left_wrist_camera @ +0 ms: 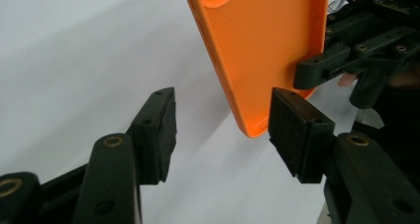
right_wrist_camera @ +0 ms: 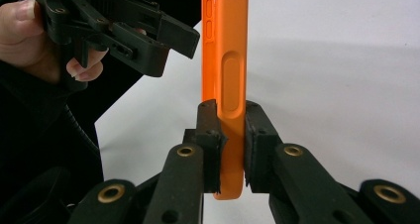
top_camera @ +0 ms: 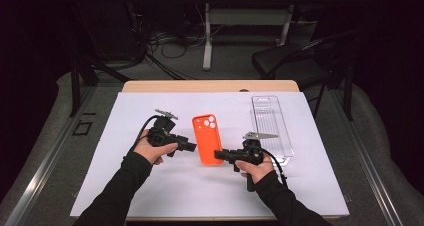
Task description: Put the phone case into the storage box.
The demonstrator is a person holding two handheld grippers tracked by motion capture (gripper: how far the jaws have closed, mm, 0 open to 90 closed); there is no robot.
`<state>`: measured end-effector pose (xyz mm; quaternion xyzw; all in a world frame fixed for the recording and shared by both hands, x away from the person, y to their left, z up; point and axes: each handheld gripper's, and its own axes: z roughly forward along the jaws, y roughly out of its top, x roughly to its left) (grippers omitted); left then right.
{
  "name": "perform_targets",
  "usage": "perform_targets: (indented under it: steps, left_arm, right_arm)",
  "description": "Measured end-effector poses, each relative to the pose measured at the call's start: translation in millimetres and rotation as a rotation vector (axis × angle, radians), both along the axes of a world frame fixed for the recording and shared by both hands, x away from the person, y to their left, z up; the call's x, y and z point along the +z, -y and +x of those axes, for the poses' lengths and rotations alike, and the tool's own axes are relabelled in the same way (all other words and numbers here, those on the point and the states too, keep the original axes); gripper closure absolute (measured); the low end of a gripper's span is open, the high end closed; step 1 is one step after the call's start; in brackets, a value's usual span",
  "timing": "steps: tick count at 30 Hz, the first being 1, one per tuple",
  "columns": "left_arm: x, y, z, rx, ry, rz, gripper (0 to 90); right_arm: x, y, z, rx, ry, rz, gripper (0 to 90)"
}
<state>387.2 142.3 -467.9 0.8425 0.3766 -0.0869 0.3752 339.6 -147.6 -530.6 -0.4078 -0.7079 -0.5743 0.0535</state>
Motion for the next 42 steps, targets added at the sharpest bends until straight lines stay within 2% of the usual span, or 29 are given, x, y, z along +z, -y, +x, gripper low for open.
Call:
perform_targets:
  steps: [9,22,32,36,42]
  left_arm:
    - [-0.1,2.4,-0.3,0.01,0.006,0.01,44.5]
    - [-3.8,7.5,0.3,-0.018,0.0,-0.02,46.3]
    - [-6.9,8.8,0.2,-0.023,0.014,-0.031,47.9]
    - [-7.6,9.5,0.3,-0.039,0.012,-0.041,51.6]
    - [-8.0,8.4,1.3,-0.037,0.014,-0.044,55.6]
  right_arm:
    - [0.1,0.5,0.1,-0.001,0.009,-0.014,80.5]
    - [0.6,0.7,-0.7,0.015,0.026,-0.014,80.6]
    - [1.0,-0.1,-2.1,0.033,0.046,0.002,80.5]
    - [0.9,-0.9,-2.9,0.036,0.047,0.006,80.6]
    - [1.1,-1.0,-3.2,0.041,0.057,0.01,80.5]
